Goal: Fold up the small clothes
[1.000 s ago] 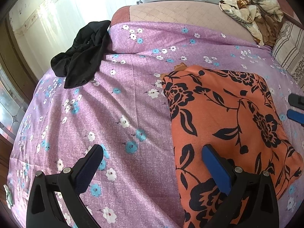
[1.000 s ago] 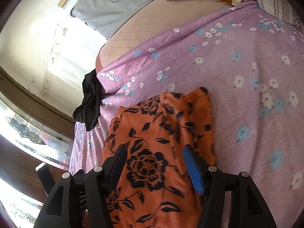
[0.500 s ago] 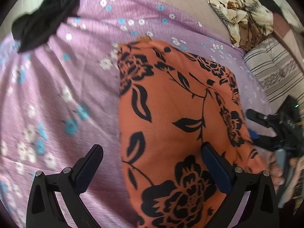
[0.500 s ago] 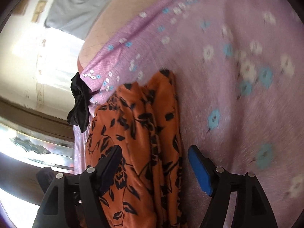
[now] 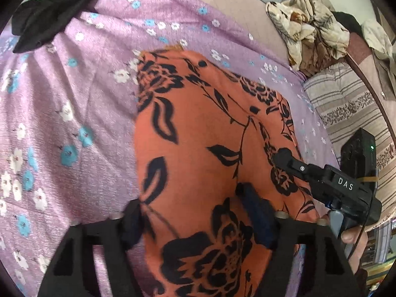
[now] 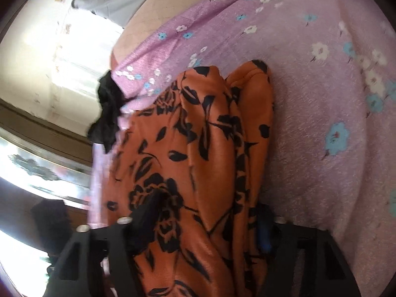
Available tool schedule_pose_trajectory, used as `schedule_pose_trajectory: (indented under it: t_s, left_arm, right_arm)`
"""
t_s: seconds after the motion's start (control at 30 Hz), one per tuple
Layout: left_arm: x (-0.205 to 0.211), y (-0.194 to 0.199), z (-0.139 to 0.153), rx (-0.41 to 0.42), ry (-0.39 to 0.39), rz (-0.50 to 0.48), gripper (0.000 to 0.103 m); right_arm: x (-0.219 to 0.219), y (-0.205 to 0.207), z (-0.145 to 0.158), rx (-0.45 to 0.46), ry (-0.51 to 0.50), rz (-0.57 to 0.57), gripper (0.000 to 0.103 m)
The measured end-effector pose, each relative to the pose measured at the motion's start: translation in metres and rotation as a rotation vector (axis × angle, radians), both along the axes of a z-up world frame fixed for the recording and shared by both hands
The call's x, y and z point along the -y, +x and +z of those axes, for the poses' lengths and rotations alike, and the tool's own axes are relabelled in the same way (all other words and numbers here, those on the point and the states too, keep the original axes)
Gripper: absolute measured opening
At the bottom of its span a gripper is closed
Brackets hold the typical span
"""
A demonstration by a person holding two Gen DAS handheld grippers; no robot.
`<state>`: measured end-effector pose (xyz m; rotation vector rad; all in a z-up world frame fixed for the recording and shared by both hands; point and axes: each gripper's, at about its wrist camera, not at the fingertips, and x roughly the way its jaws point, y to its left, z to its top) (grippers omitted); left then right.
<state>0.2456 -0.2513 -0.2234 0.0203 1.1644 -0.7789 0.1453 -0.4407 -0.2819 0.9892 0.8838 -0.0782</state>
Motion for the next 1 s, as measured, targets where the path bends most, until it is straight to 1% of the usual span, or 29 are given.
schedule_pose_trajectory:
  t_s: [0.03, 0.1, 0.13, 0.27, 0.37, 0.43, 0.5, 0.67, 0.77, 1.0]
  left_arm:
    - [-0.002, 0.001, 0.002, 0.007, -0.007, 0.004, 0.053]
    - [-0.005, 0.002, 0.008, 0.02, -0.023, 0.001, 0.048]
    - [-0.006, 0.001, 0.01, 0.033, -0.026, -0.001, 0.046]
    - [-0.008, -0.008, 0.023, 0.082, -0.028, -0.01, 0.044]
    - [-0.022, -0.009, 0.039, 0.103, -0.054, 0.005, 0.044]
    - [-0.031, -0.009, 0.049, 0.115, -0.075, 0.017, 0.044]
    - [-0.042, -0.012, 0.061, 0.144, -0.088, 0.03, 0.044]
    - [-0.072, -0.029, 0.08, 0.207, -0.084, 0.057, 0.044]
    - [-0.087, -0.04, 0.082, 0.222, -0.063, 0.067, 0.044]
    - [-0.115, -0.06, 0.07, 0.2, -0.026, 0.101, 0.044]
  right_arm:
    - [-0.002, 0.0, 0.004, 0.002, -0.018, -0.005, 0.05]
    - [-0.006, 0.002, 0.016, 0.003, -0.082, -0.002, 0.043]
    - [-0.009, 0.002, 0.022, 0.005, -0.117, 0.0, 0.042]
    - [-0.02, 0.002, 0.043, 0.015, -0.202, -0.004, 0.04]
    - [-0.024, -0.003, 0.061, 0.053, -0.242, -0.012, 0.039]
    - [-0.029, -0.007, 0.076, 0.098, -0.252, -0.016, 0.039]
    - [-0.035, -0.008, 0.088, 0.134, -0.262, -0.01, 0.039]
    - [-0.058, -0.009, 0.106, 0.199, -0.26, 0.007, 0.039]
    - [-0.075, -0.013, 0.108, 0.206, -0.241, 0.03, 0.039]
    - [-0.105, -0.02, 0.101, 0.179, -0.227, 0.052, 0.039]
